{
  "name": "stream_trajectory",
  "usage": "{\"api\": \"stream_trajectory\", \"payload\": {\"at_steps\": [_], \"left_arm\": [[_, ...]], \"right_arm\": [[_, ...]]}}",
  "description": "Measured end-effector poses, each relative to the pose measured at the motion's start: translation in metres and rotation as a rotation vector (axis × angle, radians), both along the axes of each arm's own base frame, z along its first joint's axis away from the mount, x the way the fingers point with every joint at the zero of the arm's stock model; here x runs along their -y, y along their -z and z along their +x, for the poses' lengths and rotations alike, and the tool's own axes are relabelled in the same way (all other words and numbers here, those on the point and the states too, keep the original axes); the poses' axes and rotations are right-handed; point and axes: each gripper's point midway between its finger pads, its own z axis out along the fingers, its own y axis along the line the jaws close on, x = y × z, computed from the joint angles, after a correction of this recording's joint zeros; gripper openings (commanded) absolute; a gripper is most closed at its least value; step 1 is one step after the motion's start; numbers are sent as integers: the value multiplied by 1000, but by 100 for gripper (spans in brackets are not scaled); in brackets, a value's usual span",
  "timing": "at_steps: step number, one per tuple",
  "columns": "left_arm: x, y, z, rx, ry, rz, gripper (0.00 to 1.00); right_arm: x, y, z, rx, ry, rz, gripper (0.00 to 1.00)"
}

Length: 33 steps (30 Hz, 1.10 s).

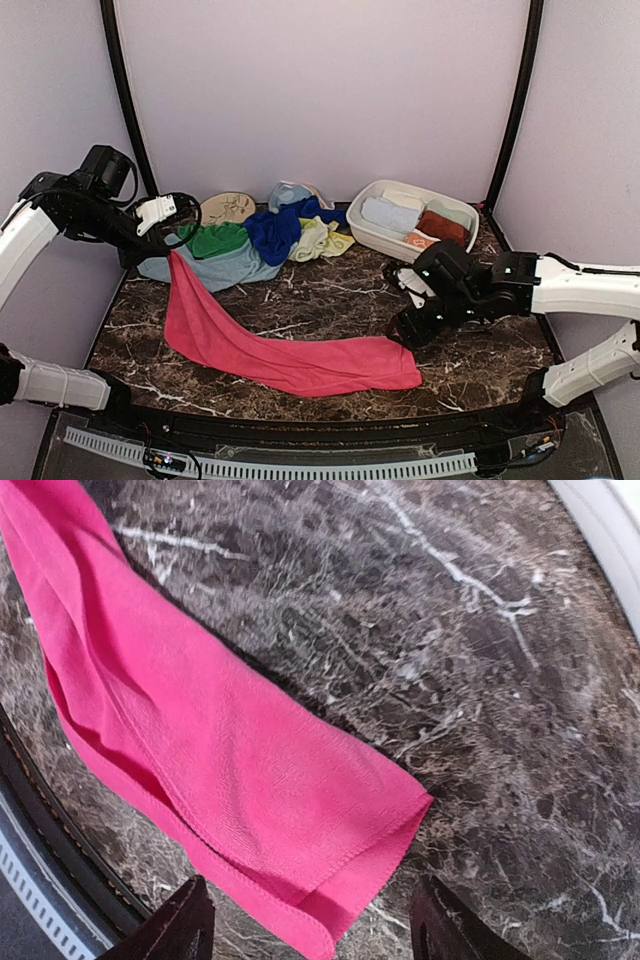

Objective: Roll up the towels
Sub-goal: Flatten out the towel at the center of the board.

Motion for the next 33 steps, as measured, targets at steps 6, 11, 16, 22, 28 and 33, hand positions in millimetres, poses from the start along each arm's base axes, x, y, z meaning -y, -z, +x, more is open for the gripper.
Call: {"api": "stream_trajectory", "payload": {"at_steps": [6,11,16,22,28,33], "left_arm": [[-10,16,10,14,-39,61,0],[-15,26,16,19,-58,98,0],[-15,26,23,31,-63,101,0],[-16,26,26,41,-64,109,0],[-18,29,30,55,-70,129,0],[-26,35,38,87,-84,177,0]], "right_arm": [[-9,59,-6,-122,-91,-177,61],[-2,89,-12,-203,-43,-234,53],[-2,106,-14,-245,22,-222,43],[-7,117,-11,-261,65,-204,1],[-1,115,4,-247,121,-188,0],[13,105,26,-216,201,-165,0]]}}
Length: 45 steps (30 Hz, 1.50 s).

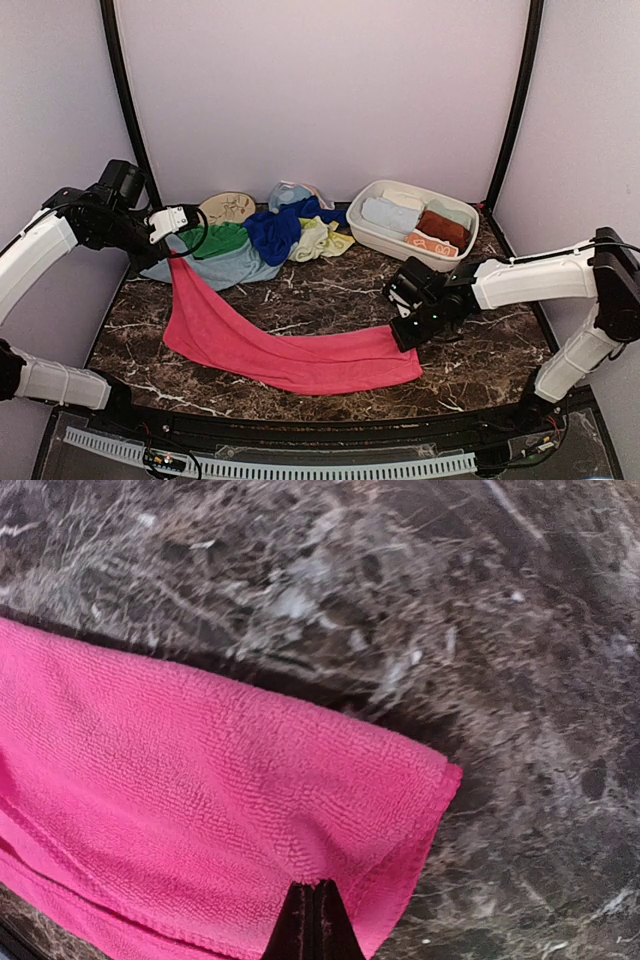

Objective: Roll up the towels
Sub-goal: Flatten out the towel at the center of the board.

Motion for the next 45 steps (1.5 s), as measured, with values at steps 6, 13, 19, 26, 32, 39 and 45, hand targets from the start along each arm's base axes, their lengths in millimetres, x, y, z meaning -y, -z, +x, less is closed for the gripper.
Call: {"api": "stream_trajectory", "payload": {"at_steps": [6,13,19,26,32,39,45], "left_arm": [[-7,4,15,58,-24,48,0],[-10,23,19,39,-32,71,0],[-15,30,20,35,-39,93,0],[-18,32,21,36,-42,104,0],[-20,33,22,37,-45,110,0],[-20,32,22,37,-46,111,0],[-20,33,21,37,-46,112,0]], "right_arm": [[17,-12,25,56,85,-20,42],[10,-36,29,114,37,5,51],[-3,-38,12,104,-37,21,45],[4,-9,-9,19,-36,-5,42],[0,6,-14,-22,-46,1,40],[1,14,-16,-37,-48,-8,34],[3,14,-13,-21,-34,-16,0]]}}
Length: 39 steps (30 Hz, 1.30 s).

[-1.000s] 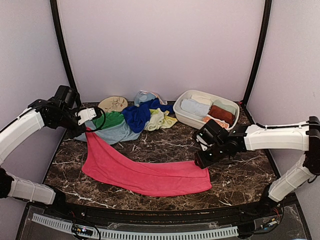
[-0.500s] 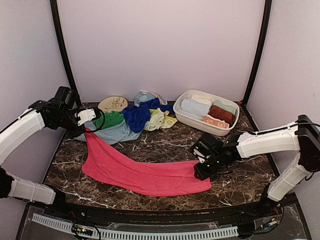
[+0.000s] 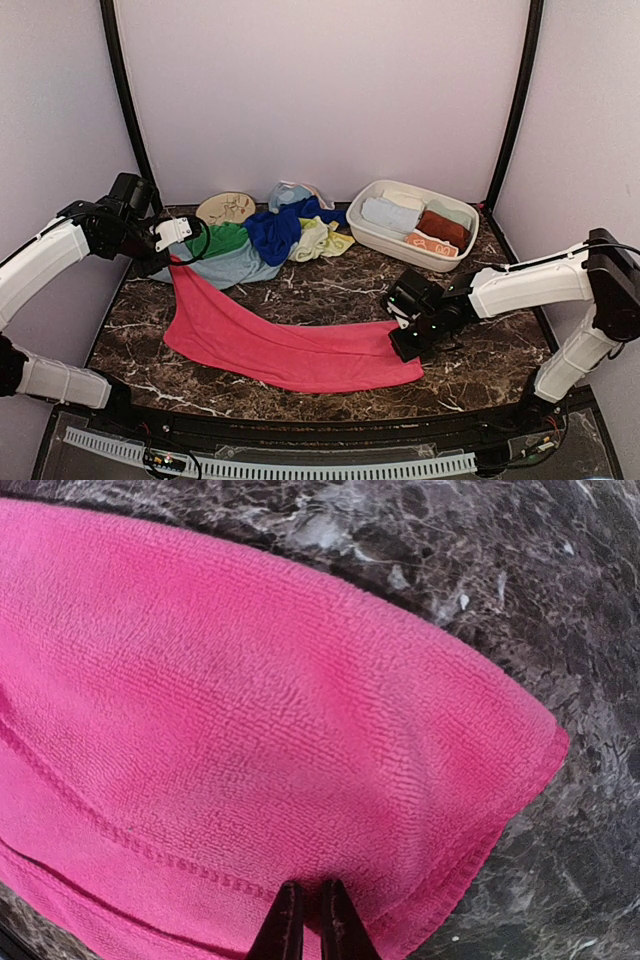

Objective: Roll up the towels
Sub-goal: Flatten out the towel at the center of the board.

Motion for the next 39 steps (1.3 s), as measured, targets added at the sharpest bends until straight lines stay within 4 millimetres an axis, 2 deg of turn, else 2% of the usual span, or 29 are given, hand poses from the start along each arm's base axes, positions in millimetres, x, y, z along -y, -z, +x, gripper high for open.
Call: {"api": "stream_trajectory", "payload": {"at_steps": [6,8,10,12,15,24,31,34,39], "left_arm": [[0,0,0,1,-1,1,0],[-1,0,0,1,-2,3,0],[-1,0,0,2,-3,4,0],[-1,0,0,2,-4,7,0],[-2,0,1,3,-2,13,0],[-2,4,8,3,-3,32,0],[-3,4,9,6,-4,40,0],[-4,4,9,6,-3,41,0],[-4,4,9,6,-3,42,0]], "right_arm": [[5,0,5,17,18,-18,0],[8,-2,5,20,22,-25,27],[10,-5,6,23,27,-33,43],[10,-9,6,35,17,-40,52],[9,-12,6,51,17,-44,55],[7,-8,3,53,15,-40,54],[3,-3,3,43,-1,-32,47],[2,2,2,36,-4,-32,37],[1,2,3,39,0,-28,9]]}}
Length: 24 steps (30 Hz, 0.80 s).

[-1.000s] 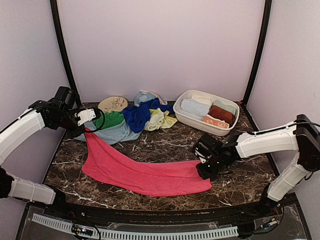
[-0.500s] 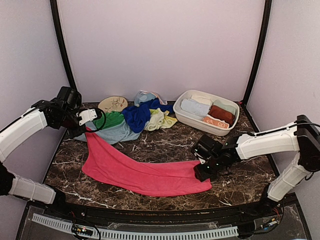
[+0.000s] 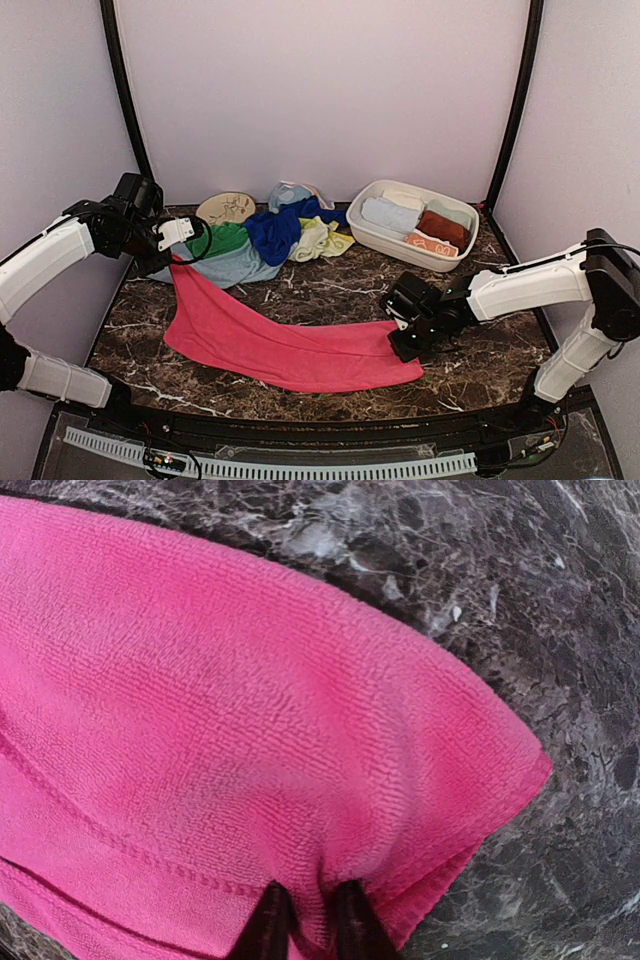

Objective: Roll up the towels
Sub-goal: Flatten out the towel at the center of the board.

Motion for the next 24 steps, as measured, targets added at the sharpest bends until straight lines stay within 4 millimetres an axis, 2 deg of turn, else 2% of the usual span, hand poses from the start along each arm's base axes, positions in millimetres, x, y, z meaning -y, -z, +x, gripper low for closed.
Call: {"api": "stream_trajectory", "payload": {"at_steps": [3,9,12,18,24], "left_arm": [[0,0,0,0,-1,1,0],[0,1,0,-2,-1,2,0],[0,1,1,-1,-2,3,0],[-4,-1,4,11,-17,12,0],[-9,-9,8,43,-31,26,0]], "right_arm": [[1,0,0,1,2,-1,0],[2,-5,1,2,6,-4,0],[1,-14,3,4,3,-8,0],[1,-46,15,49,15,15,0],[22,-73,31,95,78,35,0]]}}
